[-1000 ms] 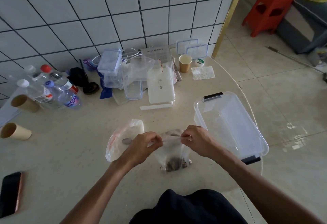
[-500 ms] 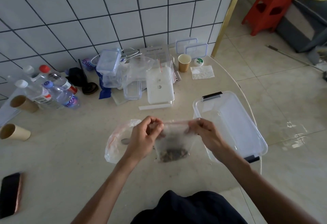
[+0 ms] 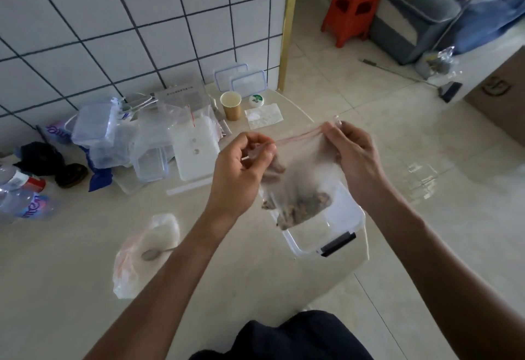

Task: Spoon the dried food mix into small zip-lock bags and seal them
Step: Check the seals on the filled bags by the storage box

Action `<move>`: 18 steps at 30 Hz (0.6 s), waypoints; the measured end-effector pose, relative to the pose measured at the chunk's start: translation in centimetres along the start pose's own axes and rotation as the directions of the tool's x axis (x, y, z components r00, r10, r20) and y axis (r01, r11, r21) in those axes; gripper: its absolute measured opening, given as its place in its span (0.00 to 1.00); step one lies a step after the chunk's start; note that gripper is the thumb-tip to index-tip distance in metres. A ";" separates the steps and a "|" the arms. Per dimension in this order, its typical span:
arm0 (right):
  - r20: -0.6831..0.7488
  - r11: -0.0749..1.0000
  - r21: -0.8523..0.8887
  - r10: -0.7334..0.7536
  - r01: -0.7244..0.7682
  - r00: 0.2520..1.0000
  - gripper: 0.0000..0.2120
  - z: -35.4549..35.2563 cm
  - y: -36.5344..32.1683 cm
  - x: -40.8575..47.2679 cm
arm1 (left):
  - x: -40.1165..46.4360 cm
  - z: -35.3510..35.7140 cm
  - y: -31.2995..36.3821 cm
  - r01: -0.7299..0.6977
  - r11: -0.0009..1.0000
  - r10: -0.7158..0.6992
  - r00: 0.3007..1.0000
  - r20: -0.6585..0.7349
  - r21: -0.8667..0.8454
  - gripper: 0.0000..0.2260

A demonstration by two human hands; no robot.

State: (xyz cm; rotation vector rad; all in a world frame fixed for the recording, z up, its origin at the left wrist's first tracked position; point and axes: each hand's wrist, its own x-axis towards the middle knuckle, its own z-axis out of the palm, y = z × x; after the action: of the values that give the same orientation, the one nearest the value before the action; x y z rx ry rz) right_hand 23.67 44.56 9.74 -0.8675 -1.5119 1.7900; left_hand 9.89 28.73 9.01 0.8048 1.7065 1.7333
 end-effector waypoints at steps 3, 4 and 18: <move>-0.117 0.953 -0.276 0.094 -0.123 0.989 0.19 -1.8 2.9 1.8 | 1.6 1.9 -3.7 0.070 0.967 -0.065 0.997 -0.032 0.243 0.04; -0.126 0.908 -0.383 0.130 -0.169 0.984 0.19 -2.3 4.2 2.4 | 1.9 2.2 -5.1 0.100 0.943 -0.092 0.995 -0.041 0.316 0.04; 0.065 0.324 -0.945 0.298 -0.037 0.952 0.09 -2.5 12.9 4.6 | 5.3 6.3 -14.2 -0.281 0.000 -0.268 0.925 0.271 0.960 0.09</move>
State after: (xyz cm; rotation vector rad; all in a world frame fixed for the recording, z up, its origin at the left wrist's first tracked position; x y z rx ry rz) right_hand 22.36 47.89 -3.71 -1.4096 -2.8065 0.9531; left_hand 11.03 37.18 -5.06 1.5819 2.4668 -0.1992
